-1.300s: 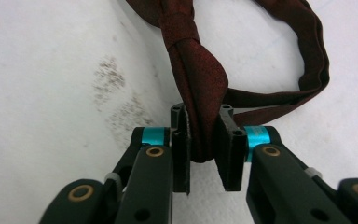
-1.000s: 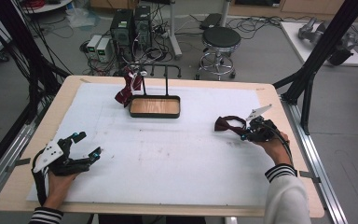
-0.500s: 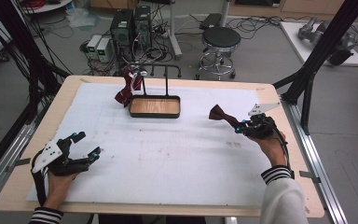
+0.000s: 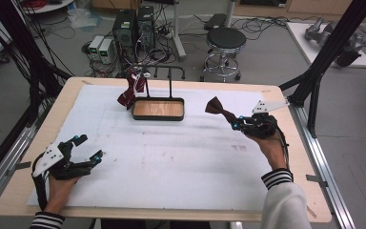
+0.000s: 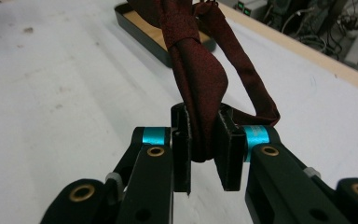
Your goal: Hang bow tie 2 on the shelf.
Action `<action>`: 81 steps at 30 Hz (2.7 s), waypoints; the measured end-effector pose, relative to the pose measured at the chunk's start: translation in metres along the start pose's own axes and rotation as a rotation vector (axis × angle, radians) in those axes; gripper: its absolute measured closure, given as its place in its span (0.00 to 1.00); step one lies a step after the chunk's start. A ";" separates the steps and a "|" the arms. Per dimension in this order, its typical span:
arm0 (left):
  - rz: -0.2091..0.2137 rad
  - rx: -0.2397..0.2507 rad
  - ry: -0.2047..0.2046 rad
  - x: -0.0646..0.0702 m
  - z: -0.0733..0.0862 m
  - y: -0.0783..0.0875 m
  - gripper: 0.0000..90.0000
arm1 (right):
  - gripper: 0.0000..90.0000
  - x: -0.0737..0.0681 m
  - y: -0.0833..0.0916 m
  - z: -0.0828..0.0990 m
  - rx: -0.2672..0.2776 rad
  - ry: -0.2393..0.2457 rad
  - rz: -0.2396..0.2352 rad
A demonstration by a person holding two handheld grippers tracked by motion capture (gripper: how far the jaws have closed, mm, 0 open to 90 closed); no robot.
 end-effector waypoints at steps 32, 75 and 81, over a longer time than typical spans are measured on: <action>0.002 0.014 -0.003 0.000 -0.001 0.000 0.17 | 0.88 -0.041 -0.058 -0.066 0.123 -0.007 -0.106; -0.002 0.019 0.005 -0.001 -0.001 0.000 0.17 | 0.88 -0.029 -0.114 -0.102 0.144 -0.132 -0.091; -0.006 0.020 0.004 -0.002 -0.001 0.000 0.17 | 0.88 -0.020 -0.115 -0.100 0.154 -0.150 -0.067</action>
Point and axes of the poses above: each handheld gripper's, and its own axes: y roughly backward along the jaws, z roughly out of its underside, x roughly to its right, the point moved 10 cm from there along -y, roughly forward along the jaws, and after that the axes turned 12 degrees about x, right-handed, at the moved point
